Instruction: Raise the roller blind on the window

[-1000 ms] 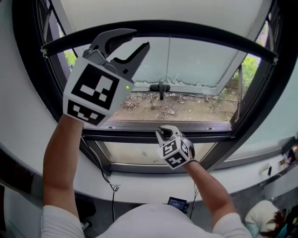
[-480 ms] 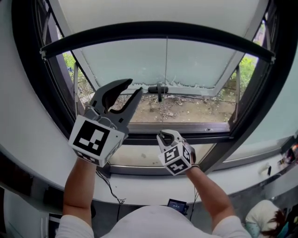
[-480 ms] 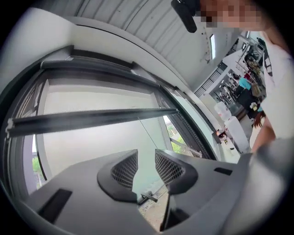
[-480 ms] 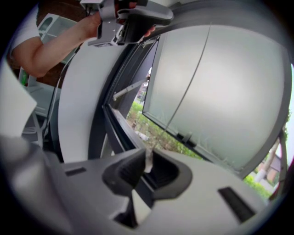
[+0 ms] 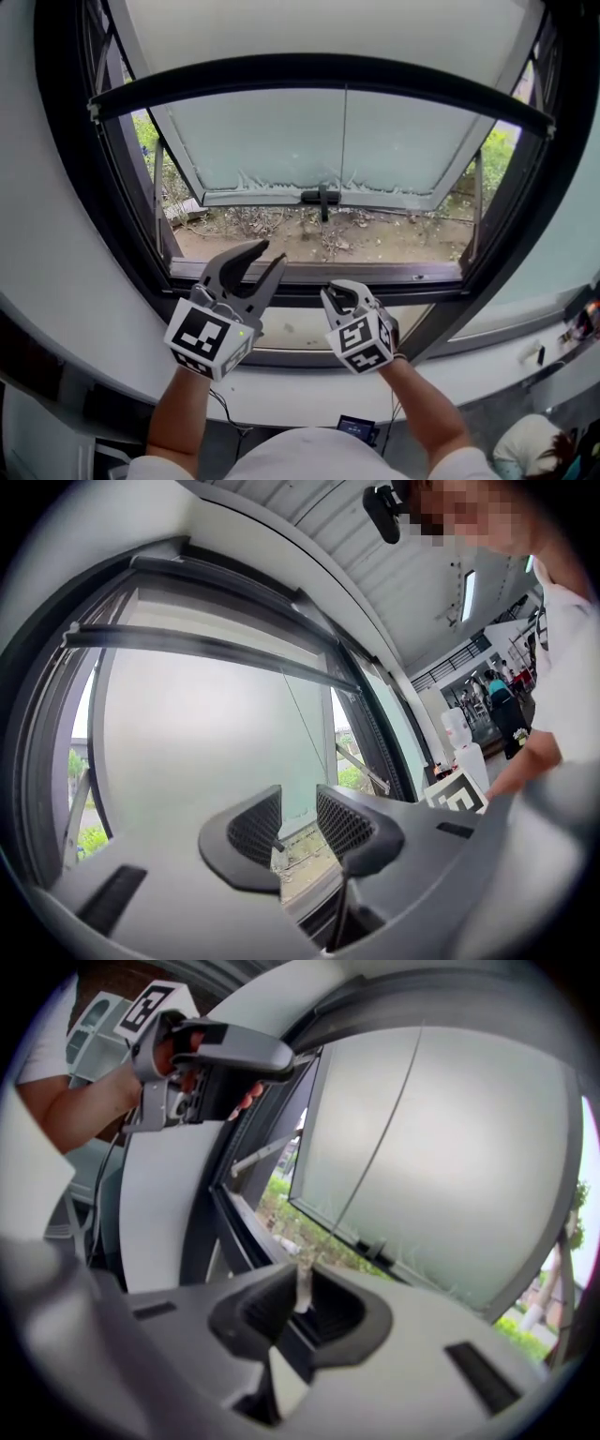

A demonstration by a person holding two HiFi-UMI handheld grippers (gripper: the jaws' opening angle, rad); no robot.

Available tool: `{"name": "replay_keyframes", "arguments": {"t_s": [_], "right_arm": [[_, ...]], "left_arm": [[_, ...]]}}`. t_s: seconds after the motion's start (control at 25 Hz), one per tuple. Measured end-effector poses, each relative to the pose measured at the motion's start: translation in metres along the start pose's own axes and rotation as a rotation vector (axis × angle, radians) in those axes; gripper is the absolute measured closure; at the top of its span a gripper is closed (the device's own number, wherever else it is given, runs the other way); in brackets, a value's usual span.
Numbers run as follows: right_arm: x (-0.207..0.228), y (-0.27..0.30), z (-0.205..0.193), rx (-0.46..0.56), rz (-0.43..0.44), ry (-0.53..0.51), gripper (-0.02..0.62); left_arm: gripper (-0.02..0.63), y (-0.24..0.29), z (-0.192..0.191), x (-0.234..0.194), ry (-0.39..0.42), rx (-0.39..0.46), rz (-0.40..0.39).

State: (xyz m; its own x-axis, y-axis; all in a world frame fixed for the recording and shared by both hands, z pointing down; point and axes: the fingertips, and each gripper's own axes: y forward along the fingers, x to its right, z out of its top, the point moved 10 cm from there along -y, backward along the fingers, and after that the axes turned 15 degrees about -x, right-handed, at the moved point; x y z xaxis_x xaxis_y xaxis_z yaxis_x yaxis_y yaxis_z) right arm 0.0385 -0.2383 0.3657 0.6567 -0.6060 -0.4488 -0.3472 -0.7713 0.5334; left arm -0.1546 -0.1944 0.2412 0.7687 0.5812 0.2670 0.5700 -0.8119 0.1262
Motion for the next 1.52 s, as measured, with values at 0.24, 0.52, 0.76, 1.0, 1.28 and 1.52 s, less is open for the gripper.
{"name": "replay_keyframes", "arguments": {"t_s": [0.24,0.52,0.76,1.0,1.28,1.52], "right_arm": [[0.004,-0.014,0.01,0.054,-0.027,0.021,0.535],[0.006,-0.03,0.022,0.106,-0.04,0.034,0.535],[0.005,-0.044,0.032,0.161,-0.066,0.035,0.535],[0.006,-0.05,0.04,0.189,-0.066,0.027,0.535],[0.008,-0.056,0.045,0.218,-0.071,0.031,0.535],[0.012,-0.062,0.05,0.243,-0.098,0.024,0.535]], "left_arm": [[0.474,-0.004,-0.028,0.009,-0.076,-0.03,-0.035],[0.476,-0.008,-0.05,0.021,-0.164,-0.043,-0.084],[0.476,-0.01,-0.069,0.027,-0.22,-0.072,-0.122],[0.476,-0.007,-0.076,0.032,-0.239,-0.088,-0.14],[0.476,-0.008,-0.08,0.038,-0.249,-0.099,-0.155],[0.476,-0.006,-0.08,0.04,-0.253,-0.092,-0.167]]}}
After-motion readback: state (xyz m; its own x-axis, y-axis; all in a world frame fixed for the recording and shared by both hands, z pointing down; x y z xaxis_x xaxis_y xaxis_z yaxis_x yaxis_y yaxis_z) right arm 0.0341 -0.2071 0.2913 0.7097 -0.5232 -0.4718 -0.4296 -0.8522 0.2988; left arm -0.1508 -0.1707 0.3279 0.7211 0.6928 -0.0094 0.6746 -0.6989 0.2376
